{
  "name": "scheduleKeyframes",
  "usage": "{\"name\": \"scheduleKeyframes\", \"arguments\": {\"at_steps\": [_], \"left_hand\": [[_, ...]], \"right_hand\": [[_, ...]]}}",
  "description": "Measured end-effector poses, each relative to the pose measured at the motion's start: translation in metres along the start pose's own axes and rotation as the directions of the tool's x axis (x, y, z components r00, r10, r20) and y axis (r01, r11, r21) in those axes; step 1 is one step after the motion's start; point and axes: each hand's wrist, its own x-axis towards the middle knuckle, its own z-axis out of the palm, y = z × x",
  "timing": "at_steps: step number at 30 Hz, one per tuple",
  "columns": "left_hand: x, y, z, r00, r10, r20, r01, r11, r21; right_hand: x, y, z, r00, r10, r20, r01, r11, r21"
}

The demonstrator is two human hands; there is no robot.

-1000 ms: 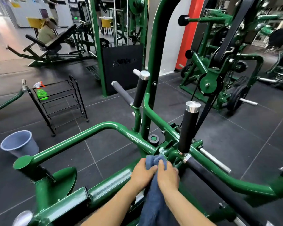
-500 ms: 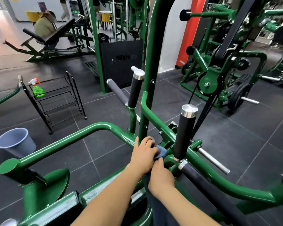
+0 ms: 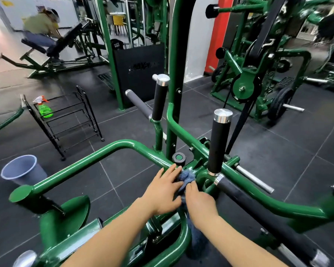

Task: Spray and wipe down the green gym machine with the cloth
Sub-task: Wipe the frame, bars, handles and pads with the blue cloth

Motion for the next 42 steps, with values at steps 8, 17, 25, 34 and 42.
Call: {"name": "scheduleKeyframes", "arguments": {"at_steps": [8,17,25,34,42], "left_hand": [[0.007,0.006,0.027,0.995,-0.054,-0.082,0.068,0.982,0.176],[-0.015,0.017,0.032,0.999,0.020,-0.029,-0.015,0.984,0.179],[-0.013,0.057,0.024,1.000,-0.013,0.015,0.015,0.986,-0.163],[0.000,0.056,0.032,0.974,-0.217,0.062,0.224,0.962,-0.159],[0.003,0.063,0.041,0.934,-0.256,0.251,0.250,0.967,0.056]], "right_hand": [[0.044,-0.008,-0.017,0.979,0.132,0.156,-0.136,0.991,0.018],[0.006,0.023,0.018,0.989,-0.150,0.006,0.150,0.987,-0.047],[-0.041,0.043,0.057,0.986,0.071,-0.154,-0.036,0.975,0.218],[-0.008,0.038,0.037,0.914,0.399,-0.073,-0.234,0.667,0.708],[-0.004,0.032,0.045,0.900,0.413,-0.137,-0.173,0.628,0.759]]}}
